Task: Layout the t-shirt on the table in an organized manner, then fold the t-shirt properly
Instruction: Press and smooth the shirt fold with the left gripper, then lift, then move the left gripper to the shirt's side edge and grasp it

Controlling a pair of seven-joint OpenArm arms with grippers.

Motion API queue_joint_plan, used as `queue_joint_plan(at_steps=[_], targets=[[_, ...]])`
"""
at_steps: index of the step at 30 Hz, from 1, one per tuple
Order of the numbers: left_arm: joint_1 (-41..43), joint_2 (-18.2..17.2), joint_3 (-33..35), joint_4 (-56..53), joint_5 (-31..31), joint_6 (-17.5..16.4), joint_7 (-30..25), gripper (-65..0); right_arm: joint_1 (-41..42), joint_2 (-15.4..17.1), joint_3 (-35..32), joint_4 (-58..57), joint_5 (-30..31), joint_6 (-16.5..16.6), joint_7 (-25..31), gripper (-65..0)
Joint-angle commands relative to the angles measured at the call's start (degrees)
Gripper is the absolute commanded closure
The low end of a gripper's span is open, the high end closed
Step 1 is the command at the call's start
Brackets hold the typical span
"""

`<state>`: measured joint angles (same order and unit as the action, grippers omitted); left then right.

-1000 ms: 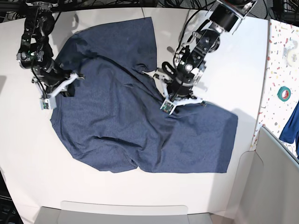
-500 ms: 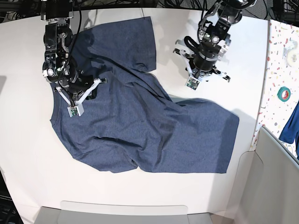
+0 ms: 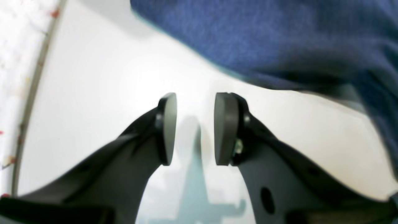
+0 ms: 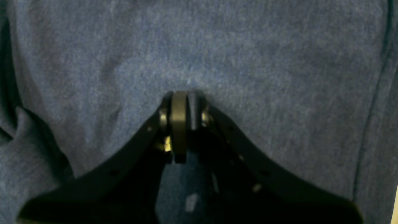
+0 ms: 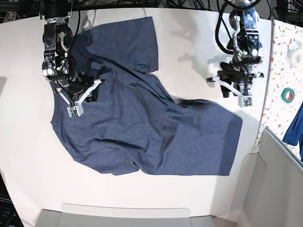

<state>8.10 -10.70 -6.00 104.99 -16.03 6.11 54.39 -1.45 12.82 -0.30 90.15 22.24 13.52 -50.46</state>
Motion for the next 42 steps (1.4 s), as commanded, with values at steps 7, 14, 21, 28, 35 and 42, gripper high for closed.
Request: queue_joint_plan(at_steps=[7, 14, 21, 28, 35, 42], targets=[[-11.0, -5.3, -4.8, -17.3, -8.2, -0.4, -0.8, -18.5, -1.4, 0.8, 0.1, -0.2, -2.2, -0.6, -4.2, -5.8], [-9.6, -6.0, -8.1, -22.1, -23.6, -6.1, 5.2, -18.7, -1.3, 0.7, 0.1, -0.2, -2.2, -0.6, -4.2, -5.8], [-3.8, -5.2, -8.4, -22.0, -34.6, -6.1, 6.4, -18.7, -0.9, 0.5, 0.1, -0.3, -2.2, -0.6, -4.2, -5.8], [-3.7, -5.3, -8.5, -22.0, -41.2, -6.1, 6.8, -18.7, 0.4, -0.7, 0.5, -0.5, -2.2, -0.6, -4.2, -5.8], [-3.8, -5.4, -8.1, -21.9, -41.5, -6.1, 6.9, -18.7, 0.3, -1.2, 0.3, -0.7, -2.2, -0.6, -4.2, -5.8], [-3.8, -5.4, -8.3, -21.9, -41.5, -6.1, 6.9, -18.7, 0.3, -1.2, 0.5, -0.7, -2.2, -0.7, -4.2, -5.8]])
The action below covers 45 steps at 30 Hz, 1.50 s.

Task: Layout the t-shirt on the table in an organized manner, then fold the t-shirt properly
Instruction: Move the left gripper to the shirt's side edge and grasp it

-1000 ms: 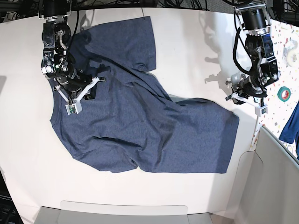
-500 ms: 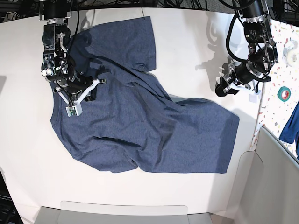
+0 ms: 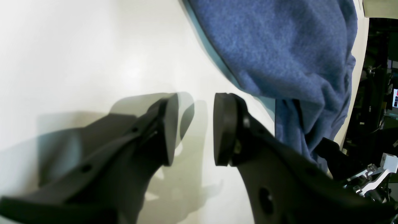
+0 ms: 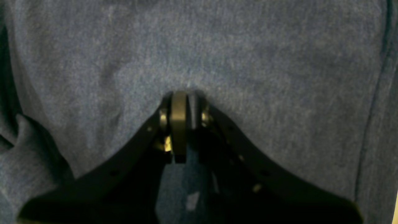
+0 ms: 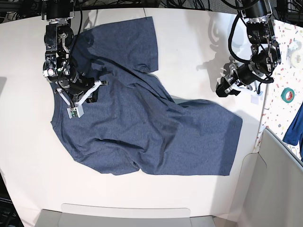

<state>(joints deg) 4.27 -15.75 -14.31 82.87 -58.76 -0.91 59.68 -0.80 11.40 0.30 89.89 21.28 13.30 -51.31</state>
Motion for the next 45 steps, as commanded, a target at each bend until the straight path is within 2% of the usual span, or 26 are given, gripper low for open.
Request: queue_joint_plan(at_steps=[1, 11, 17, 25, 34, 37, 42, 45], targets=[[0.0, -0.3, 0.0, 0.3, 1.2, 1.0, 1.6, -18.7, -0.4, 0.2, -0.2, -0.4, -1.2, -0.5, -3.5, -5.8], [-4.3, 0.6, -0.2, -0.5, 1.1, 1.0, 1.7, -19.0, -0.7, 0.3, -0.4, -0.4, -1.2, -0.5, -3.3, -5.8], [-8.4, 0.6, -0.3, -5.6, 1.1, 1.0, 1.3, -21.9, -0.5, 0.4, -0.5, -0.4, -1.2, -0.4, -3.7, -5.8], [-12.3, 1.9, -5.0, -6.7, 1.1, 1.0, 1.7, -26.0, -0.7, 0.6, -0.5, -0.4, -1.2, -0.4, -3.7, -5.8], [-17.9, 4.2, -5.3, -19.8, 1.1, 1.0, 1.1, -25.6, -0.7, 0.6, -0.5, -0.4, -1.2, -0.4, -3.7, -5.8], [-18.4, 5.3, -5.3, -20.2, 1.1, 0.8, 1.1, -20.4, -0.7, 0.5, -0.5, -0.4, -1.2, -0.4, -3.7, -5.8], [-20.0, 5.5, -4.8, -16.3, 1.0, 0.7, 1.6, 0.0, -0.7, 0.7, -0.5, -0.4, -1.2, -0.4, -3.7, -5.8], [-21.1, 5.9, -4.8, -12.3, 1.0, 0.7, 3.5, -0.3, -0.7, 0.8, -0.5, -0.4, -1.2, -0.4, -3.7, -5.8]])
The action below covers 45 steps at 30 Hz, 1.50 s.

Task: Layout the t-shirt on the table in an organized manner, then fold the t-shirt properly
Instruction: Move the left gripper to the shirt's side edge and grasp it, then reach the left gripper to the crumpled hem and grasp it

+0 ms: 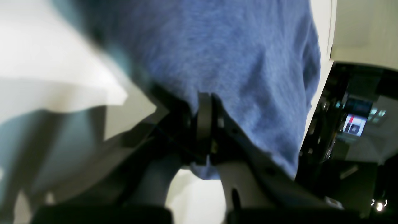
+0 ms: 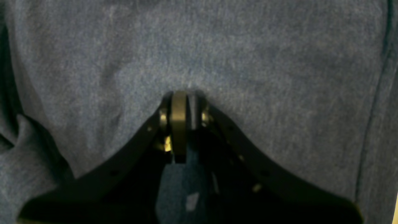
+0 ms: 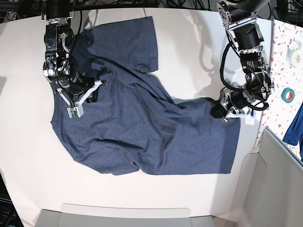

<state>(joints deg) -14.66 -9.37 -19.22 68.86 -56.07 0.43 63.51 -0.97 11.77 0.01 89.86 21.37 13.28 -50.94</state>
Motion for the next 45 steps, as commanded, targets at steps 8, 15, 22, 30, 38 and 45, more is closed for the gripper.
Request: queue_joint_plan(at_steps=[8, 15, 22, 30, 38, 45], targets=[[-6.7, 5.0, 0.2, 8.5, -1.6, -0.6, 4.8, -0.4, -0.6, 0.4, -0.2, -0.4, -1.3, -0.4, -4.1, -5.8], [-9.7, 10.1, 5.0, 8.5, -1.6, -0.6, 5.5, -0.5, -0.7, 0.4, -0.2, -0.4, -1.3, -0.5, -4.1, -5.8], [-10.8, 12.0, 18.6, 8.1, -1.4, -0.2, -2.6, -0.5, -0.7, 0.4, -0.1, -0.5, -1.3, -0.6, -4.1, -5.8], [-14.7, 12.6, 27.5, 0.7, -1.5, -0.2, -12.9, -0.5, -0.7, 0.2, -0.2, -0.5, -1.3, -0.6, -4.1, -5.8], [-19.2, 15.4, 34.9, -8.2, -1.4, -0.2, -25.6, -0.6, -1.5, 0.1, -0.1, -0.5, -1.3, -0.7, -4.1, -5.8], [-21.6, 17.8, 43.0, -15.0, -1.3, -0.2, -32.7, -9.3, -2.2, 0.0, 0.1, -0.5, -1.3, -0.7, -4.0, -5.8]])
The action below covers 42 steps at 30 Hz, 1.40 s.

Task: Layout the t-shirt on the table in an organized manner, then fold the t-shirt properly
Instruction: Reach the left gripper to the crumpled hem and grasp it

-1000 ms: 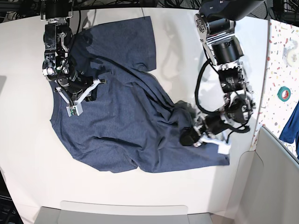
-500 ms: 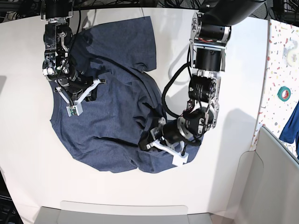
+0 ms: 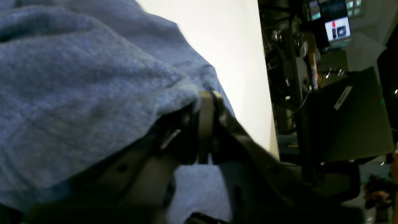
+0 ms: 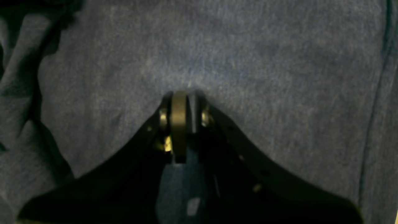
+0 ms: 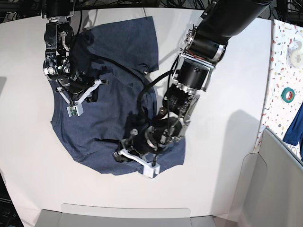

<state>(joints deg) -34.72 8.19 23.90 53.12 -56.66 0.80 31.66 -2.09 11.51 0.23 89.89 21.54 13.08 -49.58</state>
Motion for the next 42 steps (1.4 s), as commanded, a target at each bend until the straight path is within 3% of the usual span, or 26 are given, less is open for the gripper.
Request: queue_joint_plan(at_steps=[1, 4, 9, 12, 18, 22, 27, 33, 42], targets=[[-1.5, 0.2, 0.6, 0.2, -0.7, -0.6, -1.4, -14.6, -1.1, 0.2, 0.0, -0.5, -1.5, -0.5, -5.3, -5.8], [-1.2, -0.1, 0.1, 0.2, -0.8, -0.4, -1.4, -27.5, -1.4, 0.2, 0.0, -0.5, -1.5, -0.5, -5.2, -5.8], [-1.2, -0.8, -4.2, 1.8, -0.9, 4.0, 4.6, -27.4, -1.9, 0.2, 0.0, -0.5, -1.5, -0.5, -5.1, -5.8], [-1.1, -2.6, -9.0, 8.5, -1.0, 4.3, 12.2, -27.4, -1.9, 0.2, -0.1, -0.5, -1.5, -0.5, -5.1, -5.8], [3.4, -2.3, -21.7, 23.9, -1.0, 4.3, 27.0, -27.5, -1.9, 0.2, -0.2, -0.5, -1.5, -0.5, -5.1, -5.8], [6.1, -2.8, -24.4, 31.1, -1.0, 4.1, 31.9, -27.4, -1.9, 0.2, 0.0, -0.5, -1.5, -0.5, -5.1, -5.8], [11.8, -8.6, -22.9, 32.8, -0.9, 4.0, 31.2, -27.4, -1.9, 0.2, -0.4, -1.4, -1.5, -0.4, -5.0, -5.8], [16.0, -14.3, -20.3, 32.2, -0.6, 3.9, 23.2, -27.4, -2.0, 0.1, -0.4, -2.1, -1.5, -0.3, -5.0, -5.8], [15.8, -16.0, -17.7, 20.8, -0.6, 4.0, 15.5, -27.4, -2.0, 0.1, -0.4, -2.0, -1.5, -0.3, -5.0, -5.8]])
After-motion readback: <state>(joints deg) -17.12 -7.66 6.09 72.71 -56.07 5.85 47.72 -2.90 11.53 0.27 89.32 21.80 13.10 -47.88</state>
